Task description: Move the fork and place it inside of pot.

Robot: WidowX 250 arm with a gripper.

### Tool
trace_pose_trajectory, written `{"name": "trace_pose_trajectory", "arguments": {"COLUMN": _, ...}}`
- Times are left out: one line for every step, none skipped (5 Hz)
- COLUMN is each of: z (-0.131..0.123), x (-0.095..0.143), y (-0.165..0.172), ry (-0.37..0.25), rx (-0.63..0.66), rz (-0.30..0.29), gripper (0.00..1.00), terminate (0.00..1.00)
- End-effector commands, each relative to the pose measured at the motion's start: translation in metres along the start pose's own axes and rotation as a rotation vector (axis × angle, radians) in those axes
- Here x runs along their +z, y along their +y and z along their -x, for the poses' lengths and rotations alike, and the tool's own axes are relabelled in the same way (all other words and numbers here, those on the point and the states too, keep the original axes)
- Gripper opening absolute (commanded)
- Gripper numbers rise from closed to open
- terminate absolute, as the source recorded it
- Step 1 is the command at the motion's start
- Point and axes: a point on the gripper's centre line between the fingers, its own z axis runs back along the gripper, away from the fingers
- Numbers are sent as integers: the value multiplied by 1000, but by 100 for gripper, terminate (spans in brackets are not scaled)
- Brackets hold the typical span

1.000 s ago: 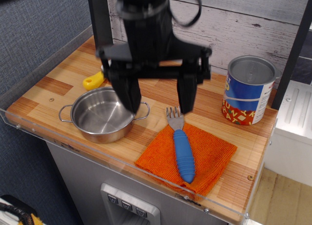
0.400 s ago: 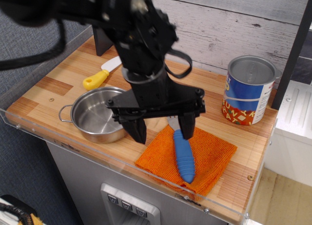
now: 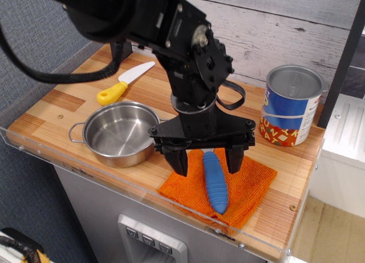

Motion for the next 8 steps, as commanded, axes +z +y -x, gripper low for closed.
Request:
{"name": "trace_pose_trajectory", "arguments": {"z": -8, "x": -17, "y": -13, "ry": -1, "rx": -7, "rz": 7, "gripper": 100, "terminate": 0}}
{"name": "trace_pose_trajectory", "arguments": {"z": -8, "x": -25, "y": -15, "ry": 7, "rx": -3, "rz": -3, "gripper": 100, "terminate": 0}}
{"name": "trace_pose_trajectory", "arguments": {"z": -9, "x": -30, "y": -16, "ry": 11, "rx": -4, "rz": -4, "gripper": 100, "terminate": 0}}
{"name": "trace_pose_trajectory", "arguments": {"z": -11, "x": -31, "y": -15, "ry": 4, "rx": 1, "rz": -18, "gripper": 0, "terminate": 0}}
{"name": "trace_pose_trajectory", "arguments": {"z": -11, "x": -34, "y": -15, "ry": 14, "rx": -4, "rz": -18, "gripper": 0, "terminate": 0}}
{"name": "trace_pose_trajectory", "arguments": {"z": -11, "x": -26, "y": -16, "ry": 8, "rx": -3, "rz": -23, "gripper": 0, "terminate": 0}}
{"name": "trace_pose_trajectory", "arguments": {"z": -15, "x": -3, "y": -13, "ry": -6, "rx": 25, "rz": -23, "gripper": 0, "terminate": 0}}
{"name": "trace_pose_trajectory", "arguments": {"z": -18, "x": 19, "y": -10, "ry": 9, "rx": 77, "rz": 2, "gripper": 0, "terminate": 0}}
